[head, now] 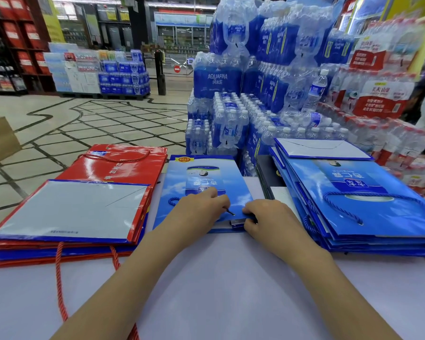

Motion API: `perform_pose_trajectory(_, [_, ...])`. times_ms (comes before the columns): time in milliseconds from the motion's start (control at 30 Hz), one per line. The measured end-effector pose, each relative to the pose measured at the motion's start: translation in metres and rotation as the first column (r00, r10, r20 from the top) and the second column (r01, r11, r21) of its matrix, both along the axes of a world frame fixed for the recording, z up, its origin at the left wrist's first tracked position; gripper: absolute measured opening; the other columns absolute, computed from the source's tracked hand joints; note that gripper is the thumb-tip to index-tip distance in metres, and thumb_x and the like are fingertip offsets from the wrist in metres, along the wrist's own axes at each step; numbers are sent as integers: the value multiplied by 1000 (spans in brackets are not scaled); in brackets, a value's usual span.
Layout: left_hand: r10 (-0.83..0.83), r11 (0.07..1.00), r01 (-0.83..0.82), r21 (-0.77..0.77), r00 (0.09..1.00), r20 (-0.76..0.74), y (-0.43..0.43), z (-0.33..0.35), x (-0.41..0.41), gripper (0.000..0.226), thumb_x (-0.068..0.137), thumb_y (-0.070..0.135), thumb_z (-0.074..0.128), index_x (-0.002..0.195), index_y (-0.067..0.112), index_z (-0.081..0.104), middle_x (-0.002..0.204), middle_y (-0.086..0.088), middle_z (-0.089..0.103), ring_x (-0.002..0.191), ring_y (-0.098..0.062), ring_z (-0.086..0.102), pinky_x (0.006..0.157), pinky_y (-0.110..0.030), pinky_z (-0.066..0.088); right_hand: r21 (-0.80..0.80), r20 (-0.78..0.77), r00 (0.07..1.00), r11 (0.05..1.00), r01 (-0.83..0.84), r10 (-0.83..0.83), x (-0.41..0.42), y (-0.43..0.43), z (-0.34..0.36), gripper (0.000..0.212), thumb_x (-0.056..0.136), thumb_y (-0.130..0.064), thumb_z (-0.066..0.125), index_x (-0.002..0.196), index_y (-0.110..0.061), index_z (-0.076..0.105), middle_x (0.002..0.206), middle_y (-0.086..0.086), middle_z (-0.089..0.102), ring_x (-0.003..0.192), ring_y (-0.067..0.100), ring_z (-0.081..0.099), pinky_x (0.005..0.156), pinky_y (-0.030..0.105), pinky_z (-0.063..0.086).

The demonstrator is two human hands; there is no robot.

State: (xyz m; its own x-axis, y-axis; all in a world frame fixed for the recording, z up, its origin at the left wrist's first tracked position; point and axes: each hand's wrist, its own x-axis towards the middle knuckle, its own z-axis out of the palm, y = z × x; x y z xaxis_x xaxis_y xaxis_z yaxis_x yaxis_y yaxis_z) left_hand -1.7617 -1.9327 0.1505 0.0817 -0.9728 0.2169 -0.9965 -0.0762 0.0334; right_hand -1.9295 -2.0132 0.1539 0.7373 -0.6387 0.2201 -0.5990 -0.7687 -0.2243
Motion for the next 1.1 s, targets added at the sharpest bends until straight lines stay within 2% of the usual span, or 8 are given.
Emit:
perform_pose_trajectory(300, [-65, 993, 68, -101, 997, 27, 1, -1, 0, 16, 96, 12, 50, 105, 24, 55, 92, 5, 32, 60, -24, 38, 53, -30, 22, -32, -11, 1000, 999, -10, 9, 1, 3, 2, 38, 90, -19, 50, 62, -24, 25, 78, -4, 47, 77, 20, 43, 64, 32, 30])
perform_pose_trajectory(467, [-124, 980, 128, -153, 992, 32, 3, 0, 4, 22, 92, 9, 56, 106, 25, 63, 102, -2, 48, 55, -25, 38, 52, -31, 26, -32, 9, 1000, 999, -18, 18, 1, 2, 1, 37, 89, -17, 50, 62, -24, 25, 66, -4, 36, 73, 21, 40, 52, 23, 24])
perform_pose_trajectory(600, [-187, 974, 186, -133, 982, 1, 4, -1, 0, 25, 91, 8, 56, 107, 26, 64, 111, -4, 50, 50, -21, 36, 52, -31, 27, -30, -1, 1000, 999, -24, 24, 2, 3, 0, 29, 88, -17, 50, 65, -22, 33, 68, -5, 39, 75, 20, 40, 59, 32, 27])
perform_pose_trajectory(667, [-182, 978, 176, -113, 982, -47, 2, -3, -3, 24, 95, 10, 52, 110, 26, 62, 118, -1, 47, 61, -27, 49, 55, -36, 37, -26, 27, 999, 999, -34, 35, 2, 3, -1, 18, 88, -17, 52, 72, -18, 43, 74, -4, 46, 76, 20, 42, 63, 33, 31])
perform_pose_trajectory(733, [-156, 984, 140, -113, 976, -154, -1, -2, -5, 21, 99, 17, 48, 114, 23, 61, 118, 2, 52, 86, -27, 59, 74, -42, 47, -11, 75, 997, 999, -35, 36, 1, 2, -3, 11, 87, -17, 53, 77, -14, 52, 79, -1, 57, 79, 23, 49, 69, 36, 41])
perform_pose_trajectory(800, [-112, 988, 74, -139, 951, -290, -3, -1, -3, 19, 99, 21, 51, 115, 20, 63, 115, 5, 61, 103, -19, 59, 88, -32, 45, 0, 117, 993, 1000, -22, 22, 1, 1, -3, 12, 88, -19, 54, 88, -13, 64, 90, 0, 67, 87, 23, 58, 78, 39, 47])
perform_pose_trajectory(967, [-125, 971, 37, -235, 921, -368, -1, -4, 2, 15, 94, 28, 60, 101, 22, 72, 98, 9, 66, 93, -12, 59, 83, -33, 48, 4, 214, 976, 999, 43, -43, -1, 1, -4, 16, 92, -19, 53, 104, -18, 63, 99, 0, 71, 92, 26, 62, 81, 39, 48])
perform_pose_trajectory(1100, [-214, 959, 117, -256, 895, -391, 1, -2, 4, 25, 91, 31, 63, 114, 23, 69, 111, 6, 62, 102, -10, 54, 91, -28, 43, -48, 318, 943, 992, 113, -92, -1, -1, -5, 13, 90, -16, 56, 96, -20, 46, 87, 2, 66, 79, 31, 60, 72, 42, 46])
